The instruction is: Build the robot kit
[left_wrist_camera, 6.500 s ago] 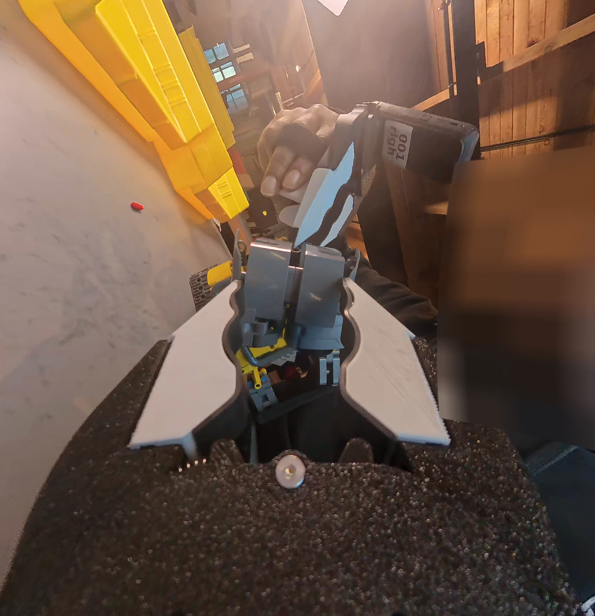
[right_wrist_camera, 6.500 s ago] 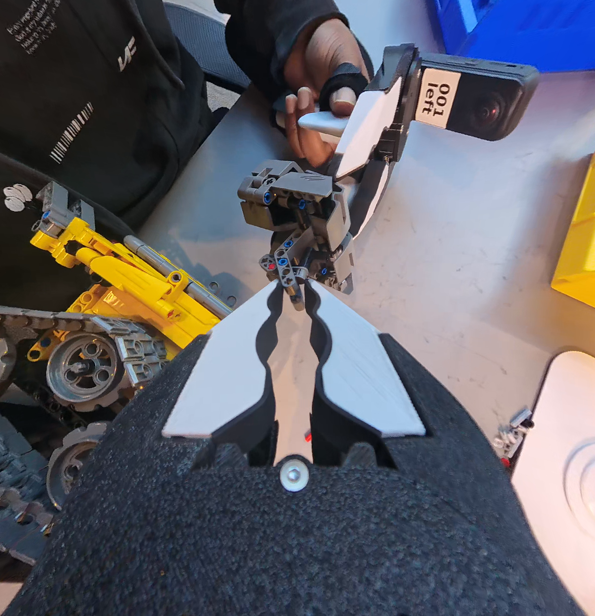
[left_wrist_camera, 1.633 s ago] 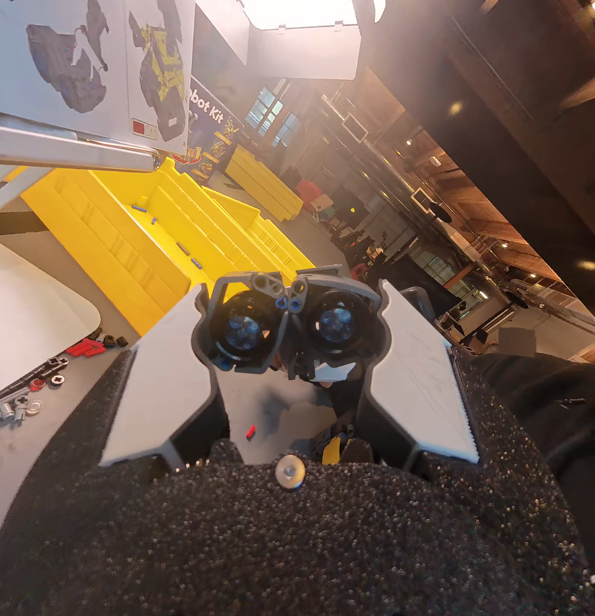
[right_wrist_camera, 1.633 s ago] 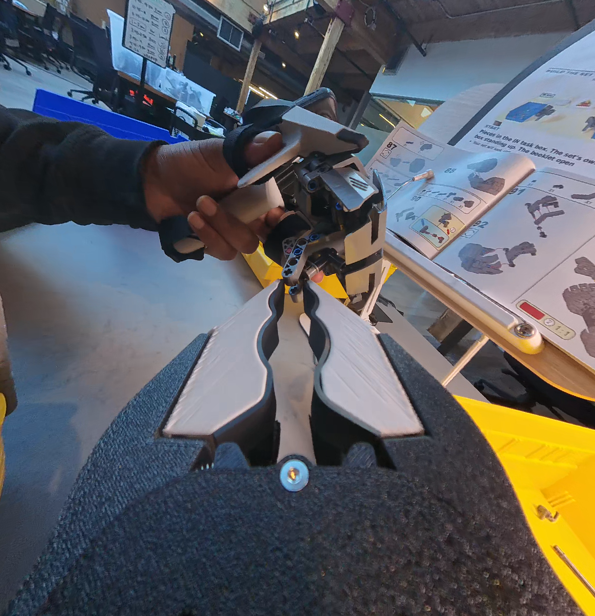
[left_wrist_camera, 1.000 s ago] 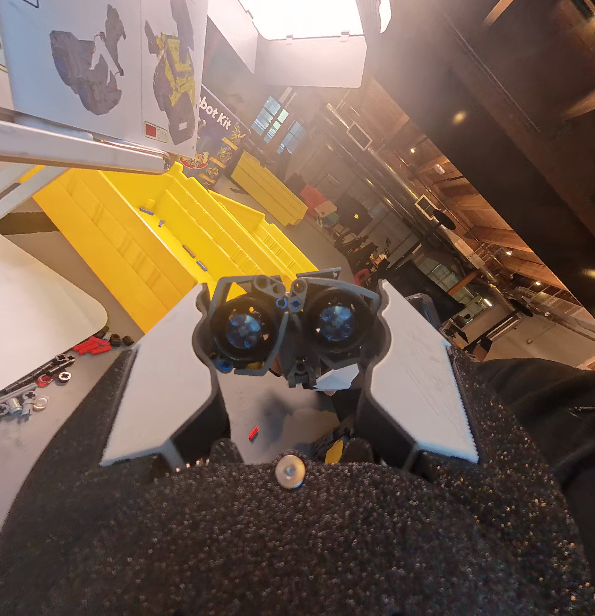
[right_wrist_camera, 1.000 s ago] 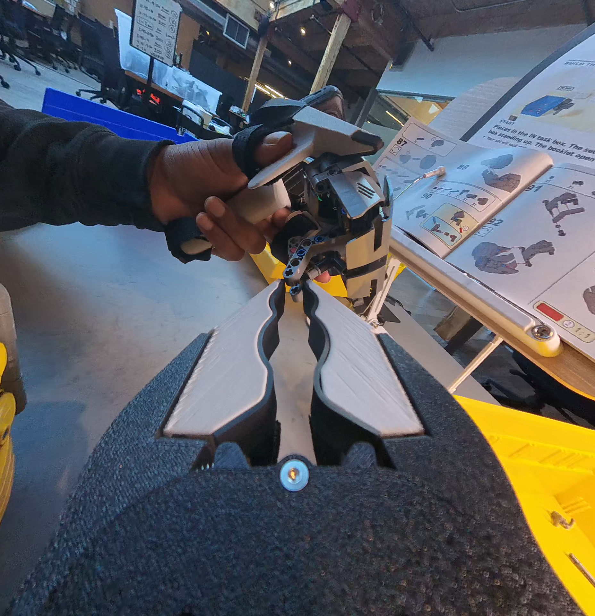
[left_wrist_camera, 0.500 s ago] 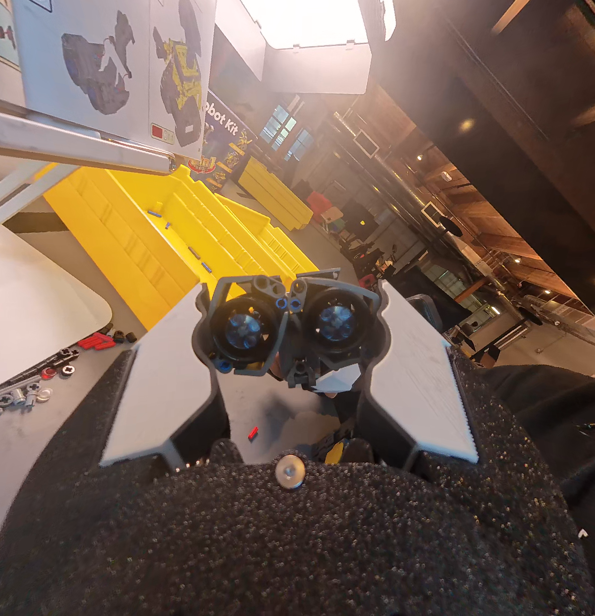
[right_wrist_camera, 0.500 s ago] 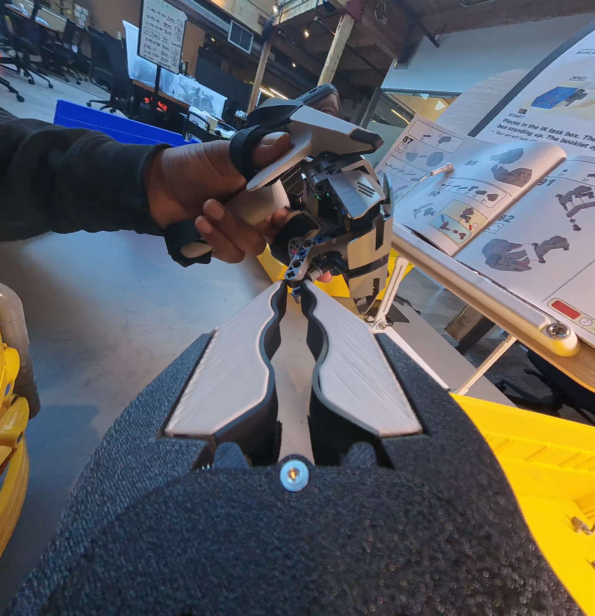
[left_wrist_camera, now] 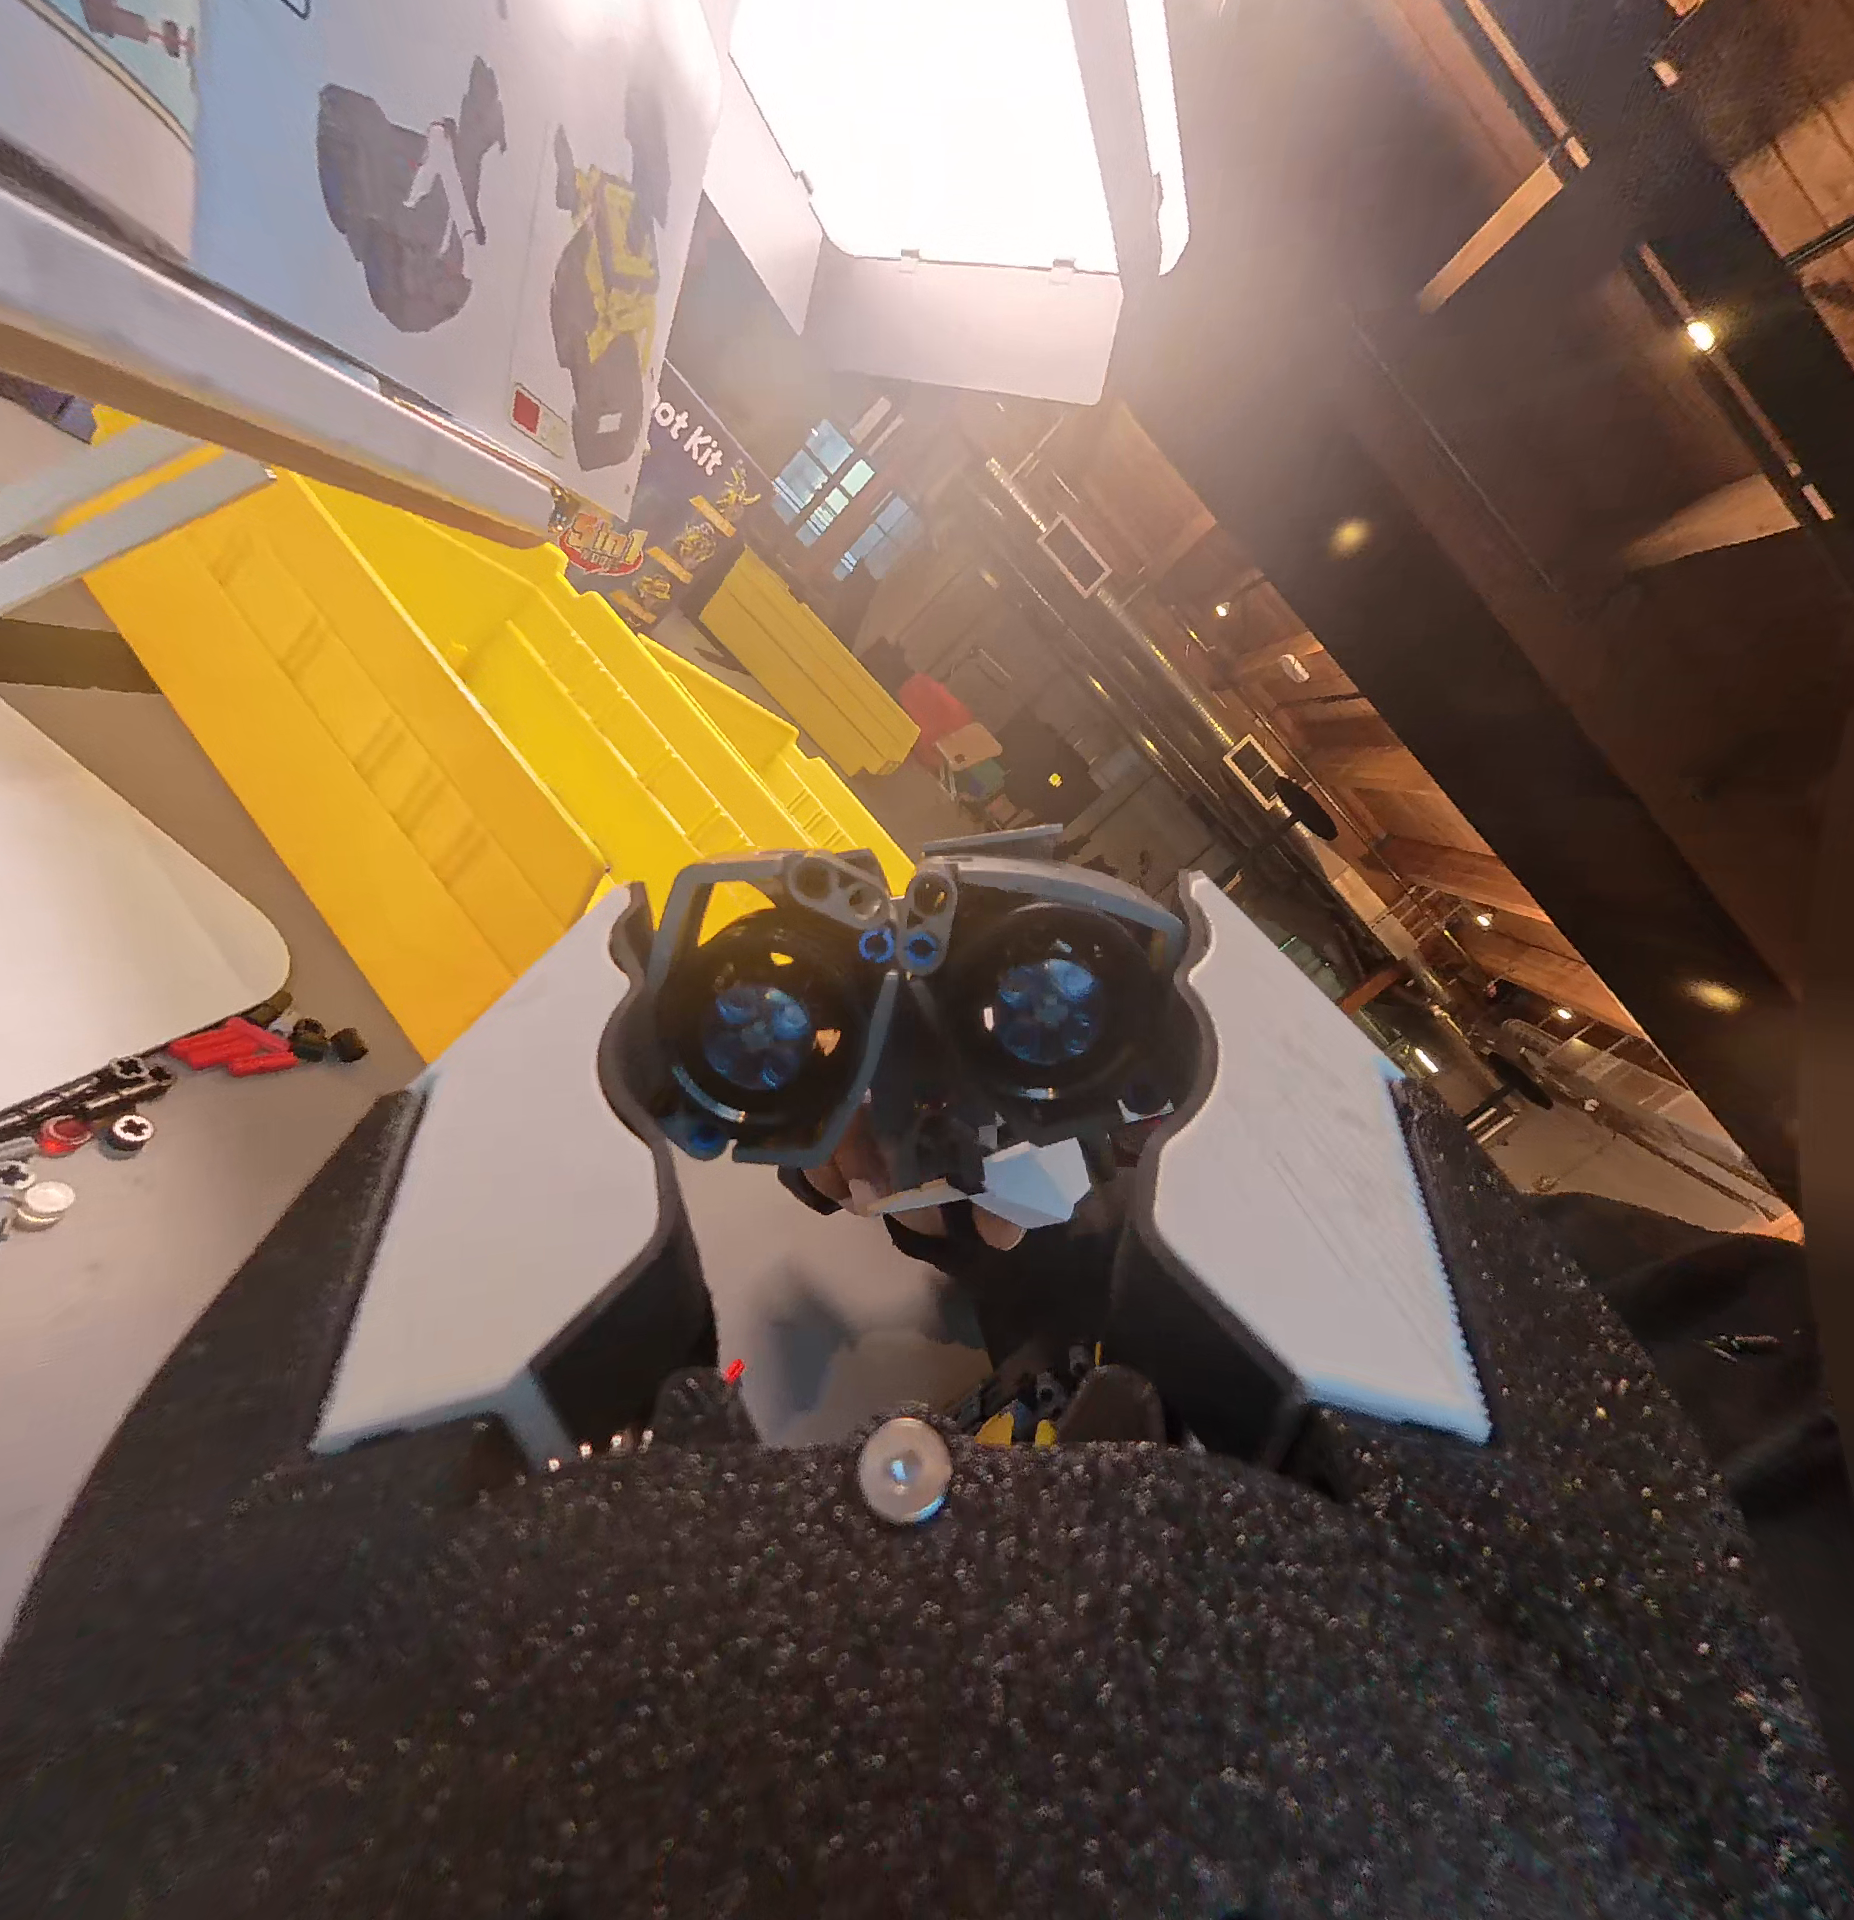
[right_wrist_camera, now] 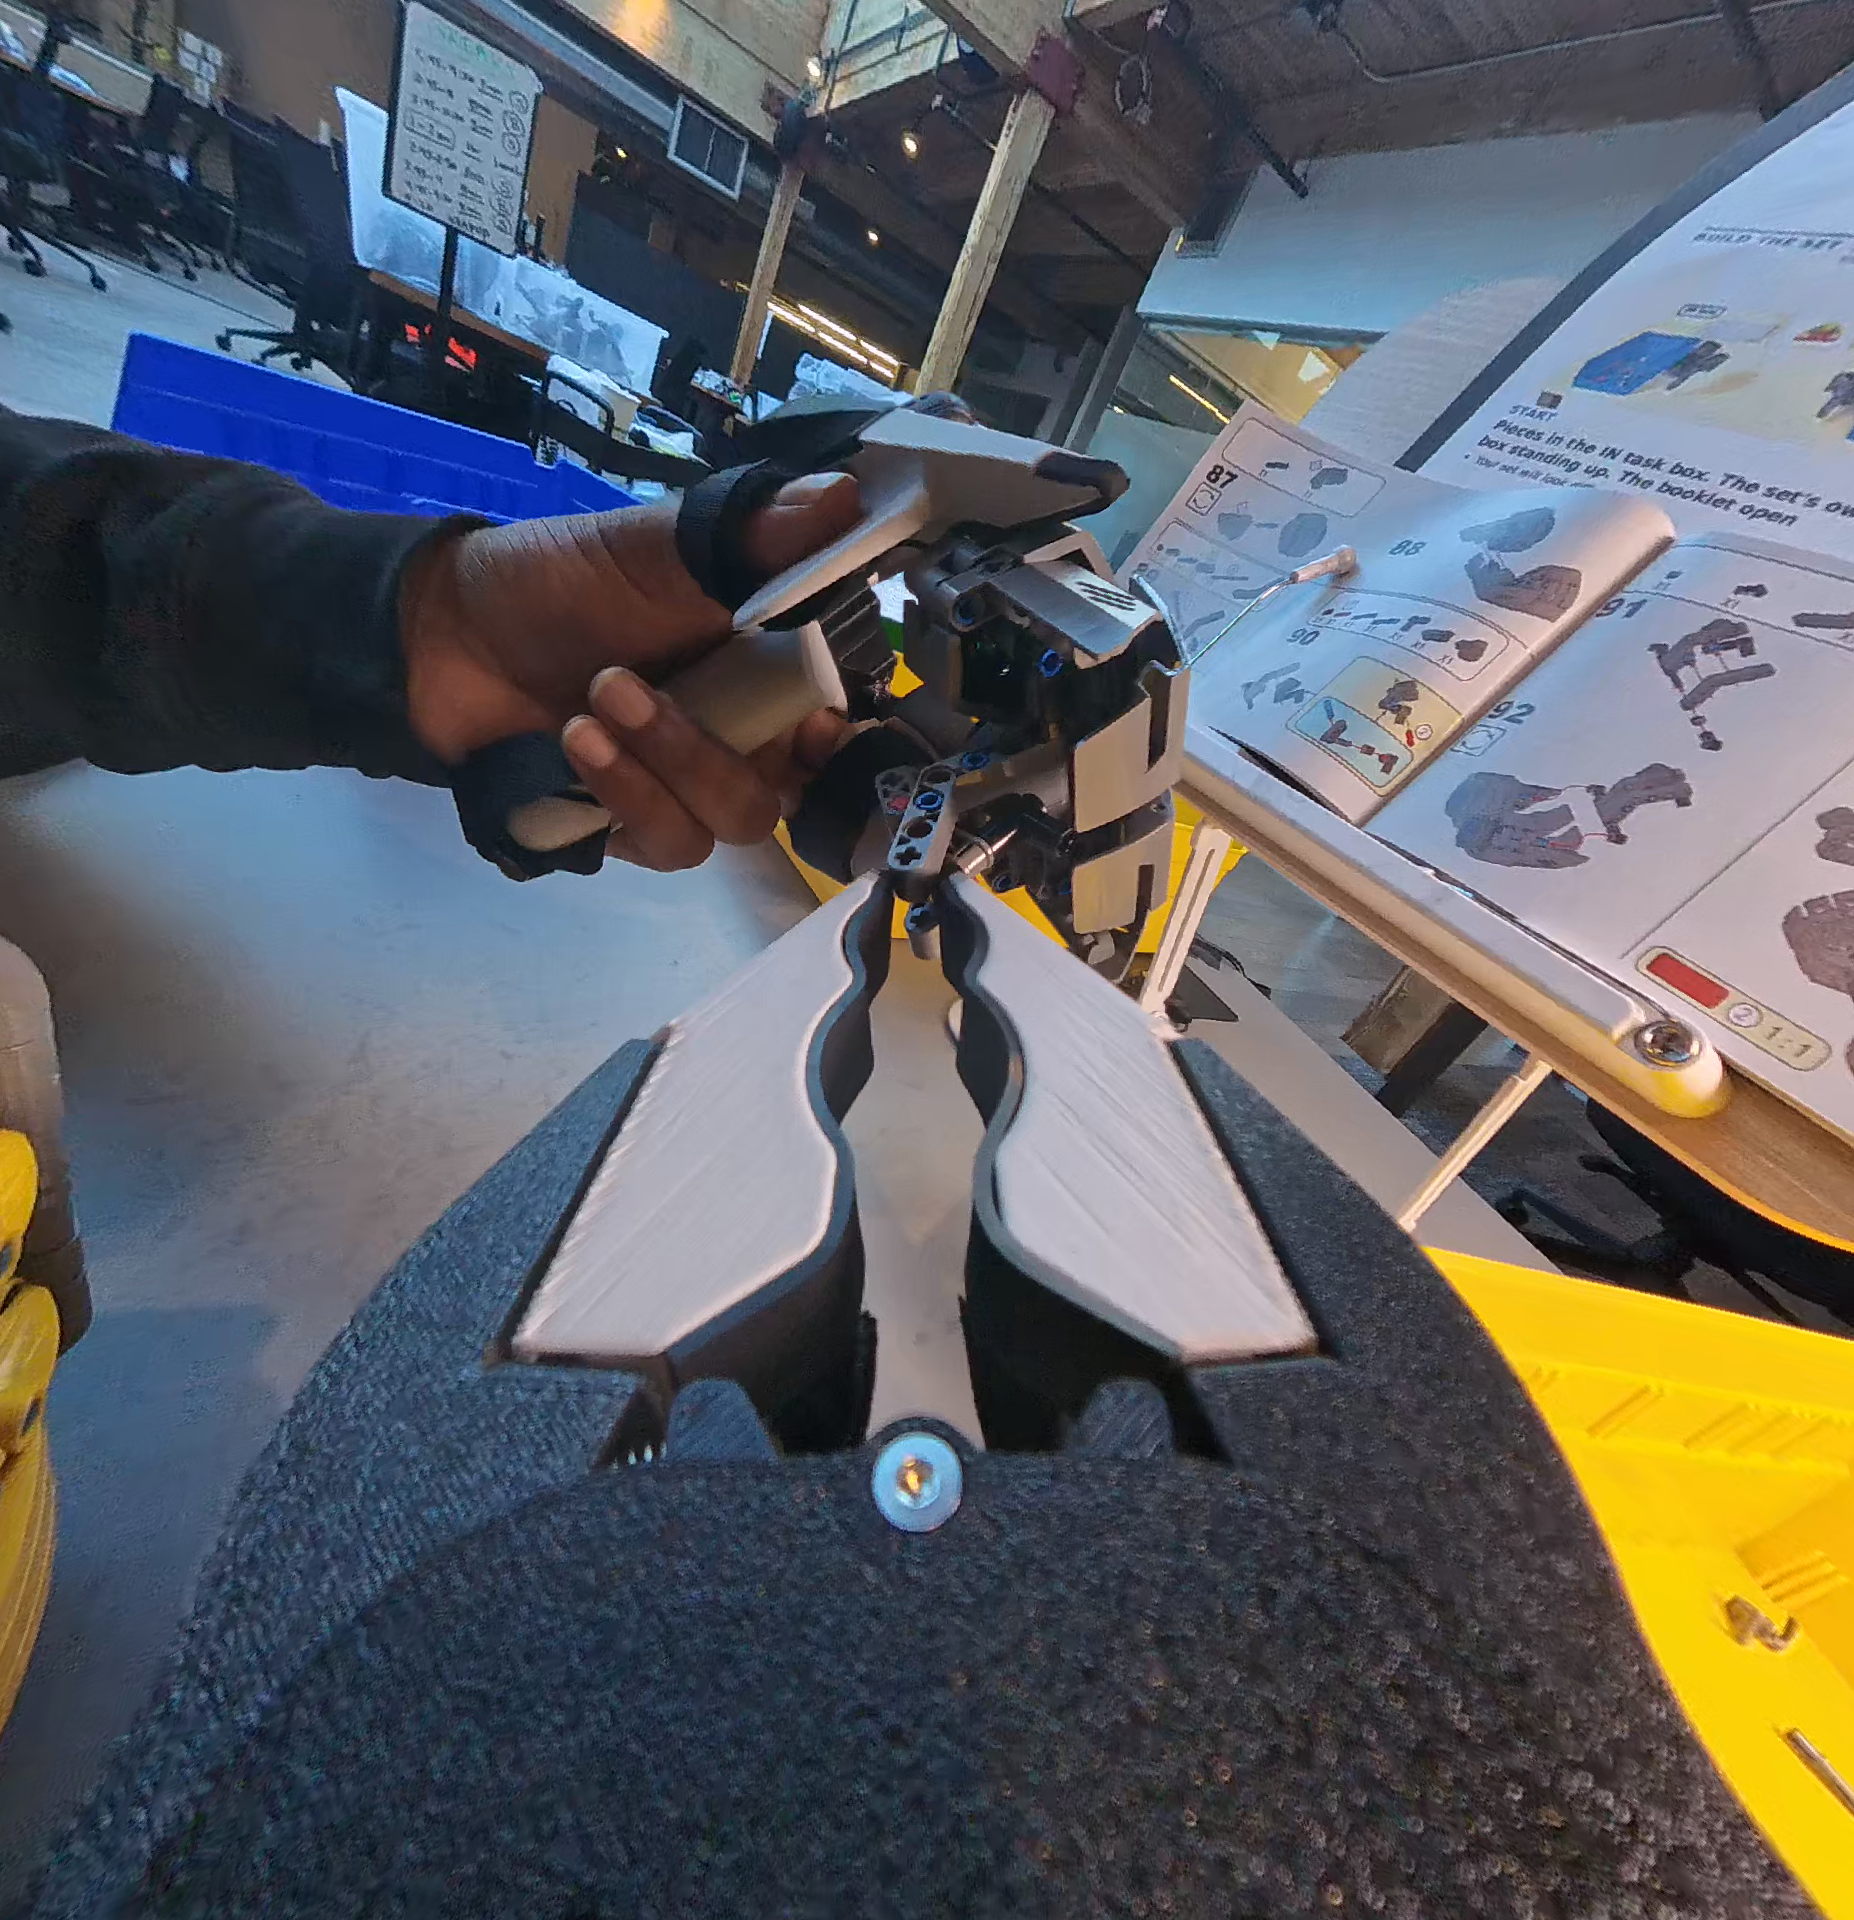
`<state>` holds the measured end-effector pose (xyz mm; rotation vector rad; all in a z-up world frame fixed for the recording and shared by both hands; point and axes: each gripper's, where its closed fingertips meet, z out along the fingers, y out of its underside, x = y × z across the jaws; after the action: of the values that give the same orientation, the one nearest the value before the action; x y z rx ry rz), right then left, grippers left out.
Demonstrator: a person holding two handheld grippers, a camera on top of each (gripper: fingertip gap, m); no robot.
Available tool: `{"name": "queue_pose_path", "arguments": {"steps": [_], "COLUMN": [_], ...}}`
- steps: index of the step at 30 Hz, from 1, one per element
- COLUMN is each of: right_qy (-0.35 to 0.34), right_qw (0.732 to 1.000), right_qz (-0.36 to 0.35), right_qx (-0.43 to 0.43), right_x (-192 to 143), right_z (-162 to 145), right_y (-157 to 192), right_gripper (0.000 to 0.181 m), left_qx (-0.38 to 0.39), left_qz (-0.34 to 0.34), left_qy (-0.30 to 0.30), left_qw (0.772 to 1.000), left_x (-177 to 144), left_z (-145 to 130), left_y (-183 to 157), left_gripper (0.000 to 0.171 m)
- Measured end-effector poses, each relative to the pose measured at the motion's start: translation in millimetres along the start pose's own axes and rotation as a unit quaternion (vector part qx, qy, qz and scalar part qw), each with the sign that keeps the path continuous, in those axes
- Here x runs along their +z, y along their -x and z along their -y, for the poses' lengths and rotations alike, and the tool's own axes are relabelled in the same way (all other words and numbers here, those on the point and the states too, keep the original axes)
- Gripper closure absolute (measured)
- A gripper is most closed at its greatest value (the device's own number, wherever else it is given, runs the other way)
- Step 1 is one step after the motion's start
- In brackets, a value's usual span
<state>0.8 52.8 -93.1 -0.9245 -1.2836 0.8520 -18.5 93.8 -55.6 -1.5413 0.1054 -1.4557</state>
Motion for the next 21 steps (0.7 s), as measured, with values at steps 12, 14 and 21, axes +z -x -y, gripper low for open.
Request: {"name": "queue_pose_path", "arguments": {"steps": [12,14,21], "right_qy": [0.002,0.007,0.004], "right_qw": [0.999,0.998,0.997], "right_qz": [-0.027,-0.034,-0.046], "right_qx": [-0.041,-0.049,-0.054], "right_x": [-1,-2,-6], "right_z": [5,4,5], "right_y": [-4,-6,-12], "right_gripper": [0.173,0.173,0.173], "left_qx": [-0.030,-0.035,-0.060], "left_qz": [0.011,0.013,-0.004], "left_qy": [-0.052,-0.062,-0.079], "left_qw": [0.998,0.997,0.995], "left_x": [0,-1,-1], "left_z": [3,3,0], "left_y": [4,5,6], "left_gripper": [0.075,0.075,0.075]}}
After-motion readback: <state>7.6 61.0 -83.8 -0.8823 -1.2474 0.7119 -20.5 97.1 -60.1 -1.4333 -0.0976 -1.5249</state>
